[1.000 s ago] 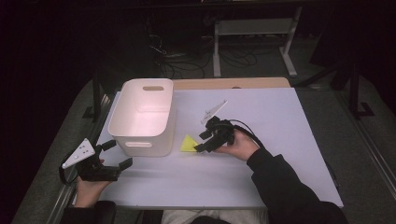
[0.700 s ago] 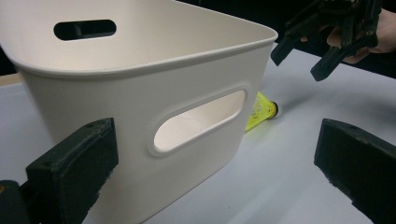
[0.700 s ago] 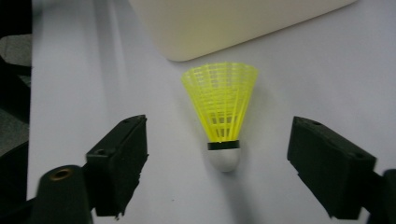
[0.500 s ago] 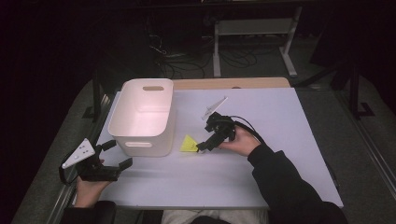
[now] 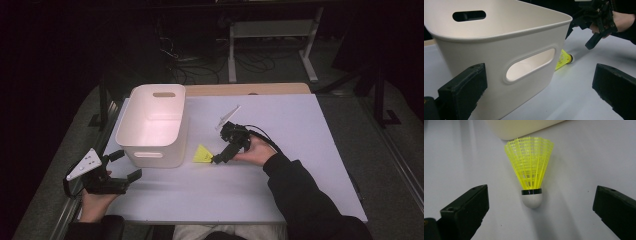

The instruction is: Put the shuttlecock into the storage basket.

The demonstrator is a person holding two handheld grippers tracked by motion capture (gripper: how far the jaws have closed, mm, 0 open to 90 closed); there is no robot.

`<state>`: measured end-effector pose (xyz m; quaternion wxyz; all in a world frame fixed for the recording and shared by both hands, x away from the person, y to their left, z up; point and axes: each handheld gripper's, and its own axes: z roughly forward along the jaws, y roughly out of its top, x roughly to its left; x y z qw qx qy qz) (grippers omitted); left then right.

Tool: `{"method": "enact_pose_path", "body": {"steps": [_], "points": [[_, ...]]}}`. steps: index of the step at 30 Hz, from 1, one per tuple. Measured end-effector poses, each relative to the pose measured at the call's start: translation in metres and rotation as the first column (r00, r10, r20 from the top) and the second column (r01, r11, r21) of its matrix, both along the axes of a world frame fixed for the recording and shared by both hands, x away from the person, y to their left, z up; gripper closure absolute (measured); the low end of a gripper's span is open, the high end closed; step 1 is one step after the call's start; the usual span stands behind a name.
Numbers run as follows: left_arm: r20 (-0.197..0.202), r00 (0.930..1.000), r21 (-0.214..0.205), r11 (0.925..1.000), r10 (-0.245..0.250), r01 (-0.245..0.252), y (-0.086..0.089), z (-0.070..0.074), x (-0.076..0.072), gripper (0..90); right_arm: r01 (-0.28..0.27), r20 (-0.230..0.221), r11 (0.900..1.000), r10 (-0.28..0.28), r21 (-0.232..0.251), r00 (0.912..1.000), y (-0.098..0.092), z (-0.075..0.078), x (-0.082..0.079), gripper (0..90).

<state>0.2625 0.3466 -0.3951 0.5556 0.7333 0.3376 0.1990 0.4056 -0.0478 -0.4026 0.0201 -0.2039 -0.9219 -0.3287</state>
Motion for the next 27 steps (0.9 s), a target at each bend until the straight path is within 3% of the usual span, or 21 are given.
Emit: {"method": "enact_pose_path", "body": {"steps": [14,27], "points": [[0.001,1.0,0.0,1.0,0.0,0.0,0.0,0.0,0.0,0.0,-0.033,-0.01,0.9986,0.032,-0.042,0.9994,0.009,-0.014,0.001,0.8],[0.002,1.0,-0.002,1.0,-0.002,0.002,0.0,0.0,0.0,0.0,-0.09,-0.011,0.9938,0.089,-0.065,0.9959,0.017,-0.027,0.001,19.5]]}}
